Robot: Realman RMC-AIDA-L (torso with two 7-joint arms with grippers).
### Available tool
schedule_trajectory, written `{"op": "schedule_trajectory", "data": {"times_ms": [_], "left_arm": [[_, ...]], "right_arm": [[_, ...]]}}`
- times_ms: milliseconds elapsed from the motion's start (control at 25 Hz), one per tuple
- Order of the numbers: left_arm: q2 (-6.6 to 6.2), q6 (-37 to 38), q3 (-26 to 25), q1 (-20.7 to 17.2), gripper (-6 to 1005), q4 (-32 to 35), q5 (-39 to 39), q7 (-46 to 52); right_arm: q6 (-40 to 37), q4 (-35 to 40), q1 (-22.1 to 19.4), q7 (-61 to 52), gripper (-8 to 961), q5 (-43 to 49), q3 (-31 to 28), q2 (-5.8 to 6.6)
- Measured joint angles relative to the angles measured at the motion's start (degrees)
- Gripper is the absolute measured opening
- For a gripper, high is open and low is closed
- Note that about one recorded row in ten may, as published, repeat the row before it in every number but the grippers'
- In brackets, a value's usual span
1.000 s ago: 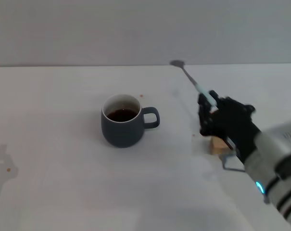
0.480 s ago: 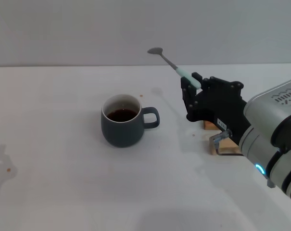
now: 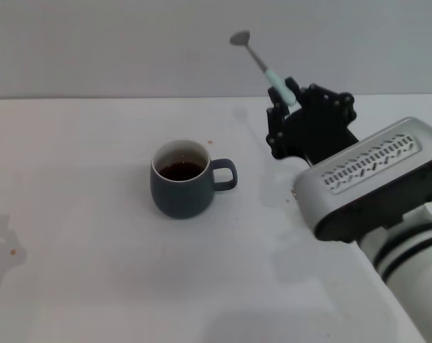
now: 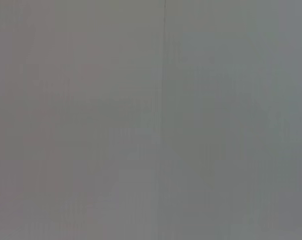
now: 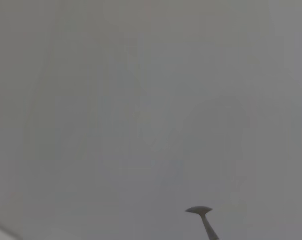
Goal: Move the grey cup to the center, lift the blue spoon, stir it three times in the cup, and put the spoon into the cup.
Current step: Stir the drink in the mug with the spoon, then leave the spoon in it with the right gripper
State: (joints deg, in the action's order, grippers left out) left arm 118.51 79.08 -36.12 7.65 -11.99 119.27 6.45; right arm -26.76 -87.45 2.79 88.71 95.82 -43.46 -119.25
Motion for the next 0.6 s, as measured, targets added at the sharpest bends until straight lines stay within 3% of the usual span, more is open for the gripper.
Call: {"op": "schedule_trajectory", "data": {"times_ms": [120, 320, 600], "left_arm": [[0.01, 0.0, 0.0, -0.1, -2, 0.0, 0.0, 0.0], [0.01, -0.1, 0.0, -0.1, -2, 0.1, 0.0, 0.0], [-0.03, 0.3, 0.0, -0.3, -2, 0.2, 0.0, 0.1]], "right_arm": [[-7.9, 4.5, 5.4, -9.7, 162, 7.9, 2.8, 0.72], [-21.5, 14.9, 11.3, -28.4, 163, 25.4, 5.5, 0.27], [-47.0, 36.5, 18.8, -62.7, 163, 48.4, 6.3, 0.30]]}}
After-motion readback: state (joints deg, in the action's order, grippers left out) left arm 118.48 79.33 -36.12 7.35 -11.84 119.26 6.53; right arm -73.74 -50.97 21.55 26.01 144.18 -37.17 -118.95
